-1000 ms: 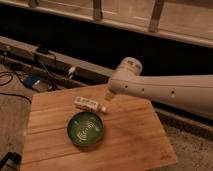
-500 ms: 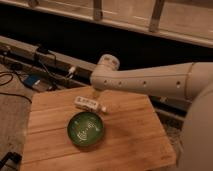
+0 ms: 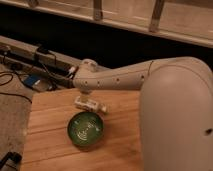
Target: Place the bottle in the ceramic bowl
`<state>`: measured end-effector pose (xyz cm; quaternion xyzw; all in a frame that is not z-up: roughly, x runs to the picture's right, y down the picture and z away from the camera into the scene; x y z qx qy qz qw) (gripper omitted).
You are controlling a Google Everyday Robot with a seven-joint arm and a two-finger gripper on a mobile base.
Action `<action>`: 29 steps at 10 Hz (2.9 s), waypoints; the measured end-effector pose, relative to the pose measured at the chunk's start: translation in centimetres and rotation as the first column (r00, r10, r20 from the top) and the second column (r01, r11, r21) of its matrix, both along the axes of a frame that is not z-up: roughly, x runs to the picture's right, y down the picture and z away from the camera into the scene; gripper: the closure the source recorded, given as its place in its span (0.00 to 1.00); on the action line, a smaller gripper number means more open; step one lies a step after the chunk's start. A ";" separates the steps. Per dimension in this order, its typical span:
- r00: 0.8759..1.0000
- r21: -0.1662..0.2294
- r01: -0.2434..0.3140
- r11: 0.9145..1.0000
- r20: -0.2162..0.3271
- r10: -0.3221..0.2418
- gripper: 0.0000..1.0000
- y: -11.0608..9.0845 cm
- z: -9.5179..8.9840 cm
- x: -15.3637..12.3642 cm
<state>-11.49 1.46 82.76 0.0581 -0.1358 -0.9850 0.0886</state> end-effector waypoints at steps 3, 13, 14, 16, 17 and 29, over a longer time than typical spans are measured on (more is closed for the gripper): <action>1.000 -0.021 -0.001 1.000 -0.004 0.001 0.20 0.9 1.0 -0.5; 0.998 -0.136 0.061 0.989 -0.004 -0.062 0.20 3.7 7.9 -4.5; 0.998 -0.154 0.053 0.987 -0.018 -0.056 0.20 4.0 8.8 -4.6; 0.997 -0.189 0.034 0.981 -0.060 -0.046 0.22 4.3 9.8 -4.1; 0.995 -0.212 0.020 0.977 -0.087 -0.039 0.31 4.5 10.0 -3.6; 0.991 -0.248 0.013 0.969 -0.125 -0.045 1.00 4.3 9.8 -2.2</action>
